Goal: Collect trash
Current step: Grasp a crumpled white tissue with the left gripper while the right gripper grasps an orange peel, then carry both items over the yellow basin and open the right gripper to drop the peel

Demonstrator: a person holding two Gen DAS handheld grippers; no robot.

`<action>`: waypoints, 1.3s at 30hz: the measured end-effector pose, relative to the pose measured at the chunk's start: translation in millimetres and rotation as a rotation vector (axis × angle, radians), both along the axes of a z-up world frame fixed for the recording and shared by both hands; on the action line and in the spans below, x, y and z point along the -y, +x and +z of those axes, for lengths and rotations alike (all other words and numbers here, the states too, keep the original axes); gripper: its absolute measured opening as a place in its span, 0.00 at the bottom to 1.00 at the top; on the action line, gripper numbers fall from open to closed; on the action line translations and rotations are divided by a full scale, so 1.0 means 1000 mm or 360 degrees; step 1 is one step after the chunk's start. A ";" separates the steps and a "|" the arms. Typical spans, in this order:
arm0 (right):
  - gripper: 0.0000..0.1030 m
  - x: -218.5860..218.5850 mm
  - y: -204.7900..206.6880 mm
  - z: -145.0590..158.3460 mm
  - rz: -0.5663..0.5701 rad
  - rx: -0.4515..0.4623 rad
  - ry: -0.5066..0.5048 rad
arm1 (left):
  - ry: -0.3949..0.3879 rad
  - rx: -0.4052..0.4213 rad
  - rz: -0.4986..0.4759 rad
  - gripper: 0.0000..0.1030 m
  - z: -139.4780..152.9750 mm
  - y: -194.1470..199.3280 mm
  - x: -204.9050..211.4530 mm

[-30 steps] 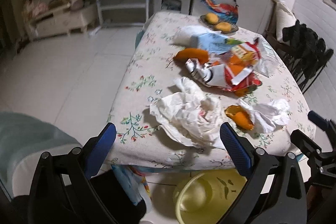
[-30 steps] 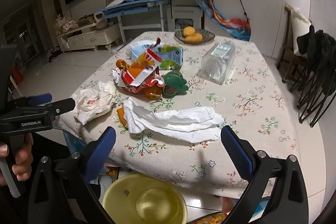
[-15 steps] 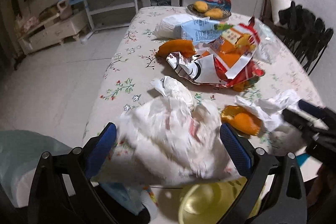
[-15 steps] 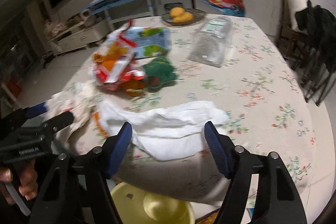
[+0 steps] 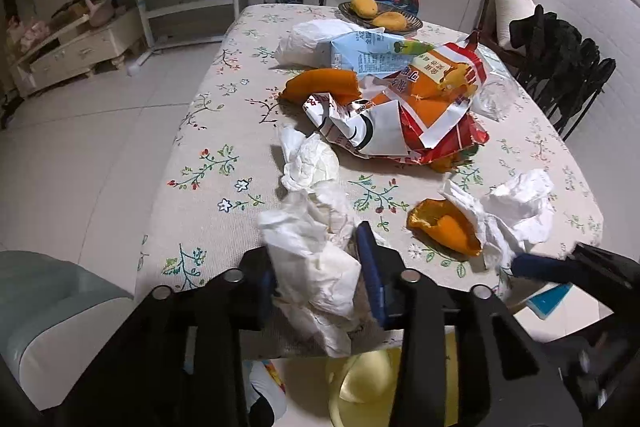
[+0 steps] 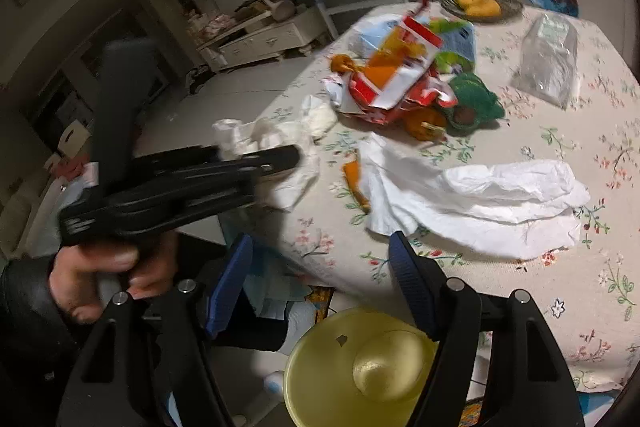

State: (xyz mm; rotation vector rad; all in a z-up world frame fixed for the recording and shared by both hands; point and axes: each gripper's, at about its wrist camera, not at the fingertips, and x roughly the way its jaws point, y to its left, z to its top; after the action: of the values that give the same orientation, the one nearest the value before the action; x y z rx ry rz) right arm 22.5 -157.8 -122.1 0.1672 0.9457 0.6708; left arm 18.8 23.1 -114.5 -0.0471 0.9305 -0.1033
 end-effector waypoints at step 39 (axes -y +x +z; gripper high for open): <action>0.19 -0.038 0.031 -0.004 -0.0064 0.0106 -0.0172 | -0.0164 0.0064 0.0046 0.17 0.023 -0.037 -0.034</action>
State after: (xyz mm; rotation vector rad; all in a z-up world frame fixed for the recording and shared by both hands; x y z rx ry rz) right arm 53.4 -119.5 -126.4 0.0677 0.9096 0.5836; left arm -18.6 57.3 -91.0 -0.1533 0.8836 -0.1248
